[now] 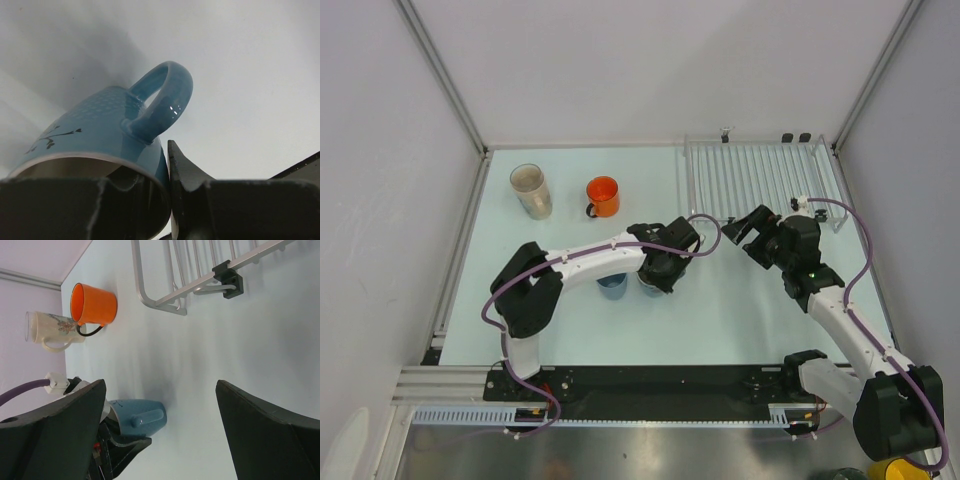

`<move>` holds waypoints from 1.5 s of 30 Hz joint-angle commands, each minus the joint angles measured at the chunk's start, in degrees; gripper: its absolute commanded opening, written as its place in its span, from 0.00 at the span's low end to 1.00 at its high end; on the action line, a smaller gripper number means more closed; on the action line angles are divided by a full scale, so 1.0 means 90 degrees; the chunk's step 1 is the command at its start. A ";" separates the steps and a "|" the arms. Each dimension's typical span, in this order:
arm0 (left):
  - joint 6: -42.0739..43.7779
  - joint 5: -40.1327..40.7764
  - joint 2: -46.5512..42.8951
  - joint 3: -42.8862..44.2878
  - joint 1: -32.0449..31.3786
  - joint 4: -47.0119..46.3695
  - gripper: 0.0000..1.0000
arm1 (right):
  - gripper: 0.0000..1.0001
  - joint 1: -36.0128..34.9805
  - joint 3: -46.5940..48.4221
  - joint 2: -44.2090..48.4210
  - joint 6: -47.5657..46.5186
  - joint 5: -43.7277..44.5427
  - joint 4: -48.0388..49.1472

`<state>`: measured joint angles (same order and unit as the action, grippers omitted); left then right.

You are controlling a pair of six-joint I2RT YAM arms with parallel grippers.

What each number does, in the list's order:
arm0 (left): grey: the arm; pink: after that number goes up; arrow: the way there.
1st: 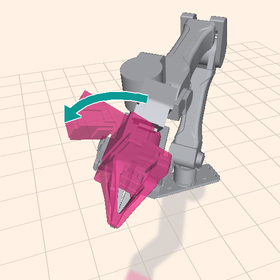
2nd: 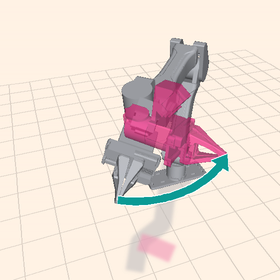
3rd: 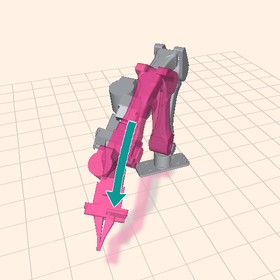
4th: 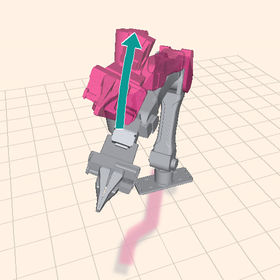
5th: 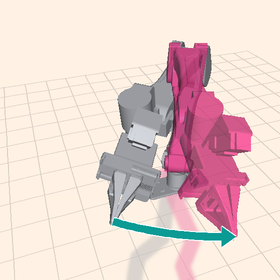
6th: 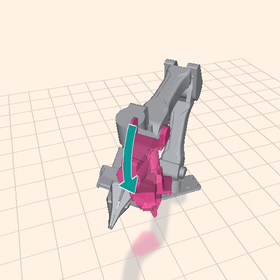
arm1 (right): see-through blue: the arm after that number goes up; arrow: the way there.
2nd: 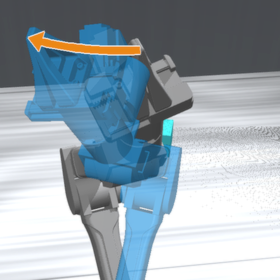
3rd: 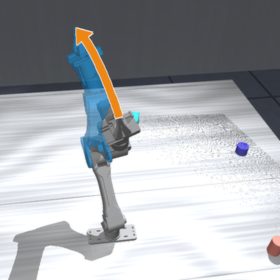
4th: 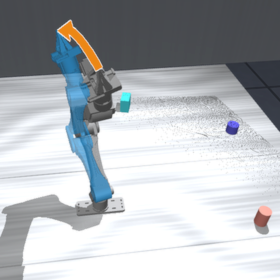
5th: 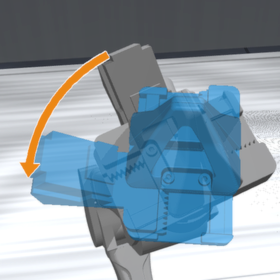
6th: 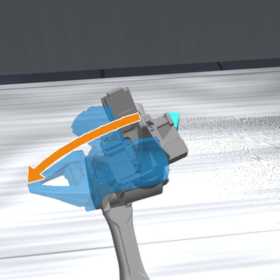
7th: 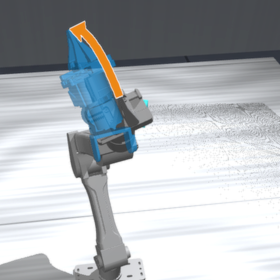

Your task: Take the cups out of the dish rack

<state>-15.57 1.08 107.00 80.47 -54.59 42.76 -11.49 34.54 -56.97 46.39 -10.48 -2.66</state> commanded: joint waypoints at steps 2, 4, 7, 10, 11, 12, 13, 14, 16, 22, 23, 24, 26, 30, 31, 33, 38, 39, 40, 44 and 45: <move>-0.0067 0.0134 -0.0131 0.0229 0.0050 -0.0191 0.01 | 0.96 0.0026 0.0087 0.0080 -0.0145 -0.0047 0.0168; -0.0067 0.0153 -0.0160 0.0180 0.0050 -0.0181 0.00 | 0.96 0.0026 0.0107 0.0070 -0.0155 -0.0046 0.0168; -0.0076 0.0250 -0.0160 0.0161 0.0050 -0.0094 0.12 | 0.96 0.0026 0.0127 0.0061 -0.0164 -0.0046 0.0168; -0.0067 0.0299 -0.0190 0.0180 0.0050 -0.0035 0.28 | 0.96 0.0026 0.0127 0.0060 -0.0145 -0.0046 0.0149; -0.0047 0.0338 -0.0190 0.0200 0.0050 -0.0006 0.31 | 0.97 0.0026 0.0127 0.0060 -0.0154 -0.0037 0.0149; -0.0028 0.0329 -0.0190 0.0258 0.0050 0.0014 0.40 | 0.97 0.0026 0.0136 0.0051 -0.0155 -0.0046 0.0139; -0.0018 0.0339 -0.0190 0.0278 0.0050 0.0072 0.44 | 0.96 0.0026 0.0146 0.0051 -0.0155 -0.0046 0.0139; -0.0008 0.0387 -0.0199 0.0288 0.0050 0.0092 0.49 | 0.96 0.0026 0.0146 0.0070 -0.0164 -0.0037 0.0129; -0.0018 0.0465 -0.0248 0.0336 0.0050 0.0151 0.57 | 0.97 0.0026 0.0156 0.0070 -0.0164 -0.0046 0.0129; 0.0069 0.0846 -0.0482 0.0678 0.0050 0.0326 0.65 | 0.97 0.0046 0.0234 0.0168 -0.0223 0.0012 0.0051; 0.0119 0.0953 -0.0608 0.0765 0.0040 0.0346 0.65 | 0.97 0.0046 0.0273 0.0187 -0.0233 0.0022 0.0022; 0.0167 0.1109 -0.0697 0.0940 0.0040 0.0385 0.66 | 0.97 0.0065 0.0312 0.0226 -0.0271 0.0061 -0.0017; 0.0285 0.1266 -0.0930 0.1252 0.0040 0.0443 0.66 | 0.97 0.0056 0.0428 0.0265 -0.0320 0.0090 -0.0124; 0.0344 0.1607 -0.1399 0.1693 0.0030 0.0463 0.68 | 0.97 0.0075 0.0605 0.0363 -0.0428 0.0139 -0.0329; 0.0344 0.1686 -0.1517 0.1742 0.0030 0.0473 0.69 | 0.97 0.0075 0.0634 0.0383 -0.0447 0.0168 -0.0369; 0.0314 0.2065 -0.1915 0.1840 0.0020 0.0463 0.85 | 0.97 0.0085 0.0732 0.0470 -0.0496 0.0246 -0.0514; 0.0120 0.3120 -0.3039 0.1024 -0.0009 0.0094 1.00 | 1.00 -0.0051 0.0937 0.0675 -0.0828 0.0791 -0.0983; 0.0071 0.3296 -0.3244 0.0798 -0.0009 -0.0014 1.00 | 1.00 -0.0110 0.1005 0.0714 -0.0886 0.0919 -0.1158; -0.0026 0.3510 -0.3672 0.0544 -0.0009 -0.0131 1.00 | 1.00 -0.0275 0.1044 0.0773 -0.0935 0.1036 -0.1247; -0.0388 0.3766 -0.4475 -0.0695 -0.0009 -0.0444 1.00 | 1.00 -0.0715 0.1084 0.0977 -0.1150 0.1797 -0.1618; -0.0543 0.3786 -0.4583 -0.0863 0.0001 -0.0464 1.00 | 1.00 -0.0784 0.1055 0.1036 -0.1151 0.1896 -0.1754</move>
<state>-15.86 30.06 69.17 80.01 -54.52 41.08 -15.59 41.82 -50.13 38.94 -0.84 -13.78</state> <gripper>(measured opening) 0.996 0.995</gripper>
